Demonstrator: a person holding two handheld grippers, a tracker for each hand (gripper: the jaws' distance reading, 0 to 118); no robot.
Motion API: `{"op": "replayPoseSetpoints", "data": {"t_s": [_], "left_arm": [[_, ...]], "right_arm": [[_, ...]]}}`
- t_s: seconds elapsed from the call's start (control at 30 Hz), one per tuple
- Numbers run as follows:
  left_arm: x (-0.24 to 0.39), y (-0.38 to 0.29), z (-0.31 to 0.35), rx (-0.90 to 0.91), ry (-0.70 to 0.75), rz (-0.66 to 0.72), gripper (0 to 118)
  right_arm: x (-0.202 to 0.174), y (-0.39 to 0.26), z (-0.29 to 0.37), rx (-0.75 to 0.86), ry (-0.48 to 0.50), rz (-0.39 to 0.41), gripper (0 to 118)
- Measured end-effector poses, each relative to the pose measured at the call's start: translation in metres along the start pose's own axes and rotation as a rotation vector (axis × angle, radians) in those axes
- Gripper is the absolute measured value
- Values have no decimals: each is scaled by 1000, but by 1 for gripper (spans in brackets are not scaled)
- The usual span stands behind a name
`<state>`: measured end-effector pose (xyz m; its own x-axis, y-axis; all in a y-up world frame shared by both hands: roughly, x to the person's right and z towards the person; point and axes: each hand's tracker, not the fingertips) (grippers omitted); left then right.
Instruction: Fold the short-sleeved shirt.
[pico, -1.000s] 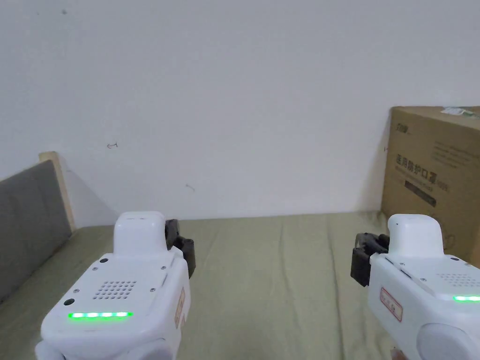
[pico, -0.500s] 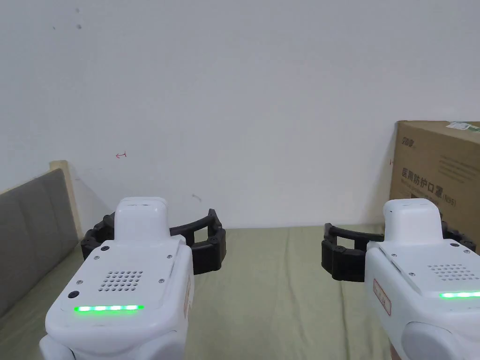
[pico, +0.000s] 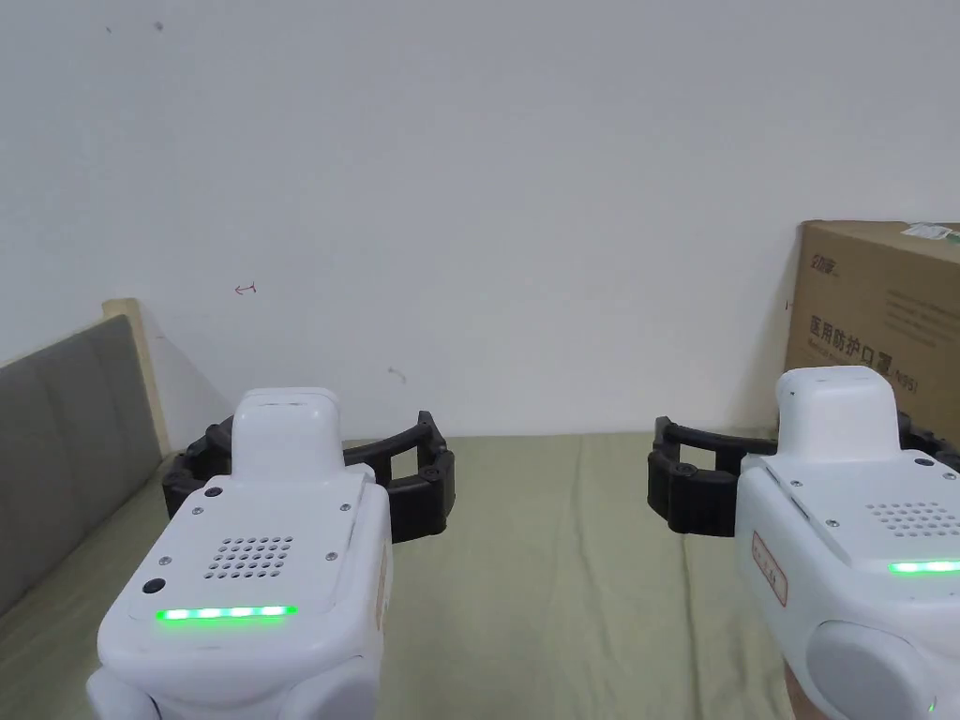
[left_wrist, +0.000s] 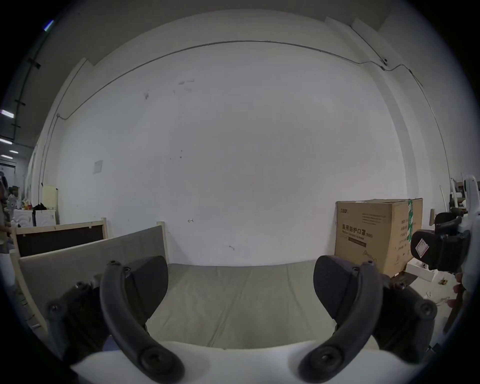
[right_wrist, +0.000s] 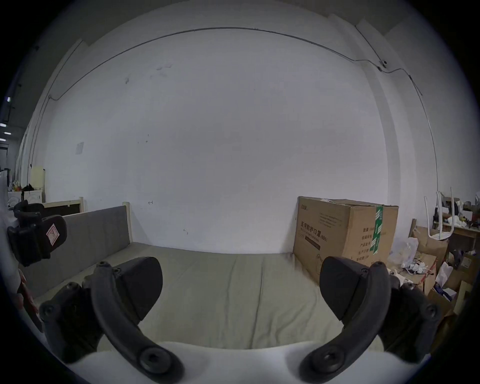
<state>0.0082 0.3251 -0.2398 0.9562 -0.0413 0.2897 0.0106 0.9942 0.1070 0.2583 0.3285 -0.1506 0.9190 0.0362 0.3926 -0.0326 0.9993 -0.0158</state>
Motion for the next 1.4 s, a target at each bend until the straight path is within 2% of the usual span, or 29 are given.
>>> {"op": "replayPoseSetpoints", "data": {"t_s": [0.77,1.4], "left_arm": [[-6,-1,-6,-36,-62,50,113],[-5,-4,-13,-89,-24,61,113]], "right_arm": [[-3,-3,-4,-19,-2,-13,118],[-7,-6,-7,-51,0,2,118]]}}
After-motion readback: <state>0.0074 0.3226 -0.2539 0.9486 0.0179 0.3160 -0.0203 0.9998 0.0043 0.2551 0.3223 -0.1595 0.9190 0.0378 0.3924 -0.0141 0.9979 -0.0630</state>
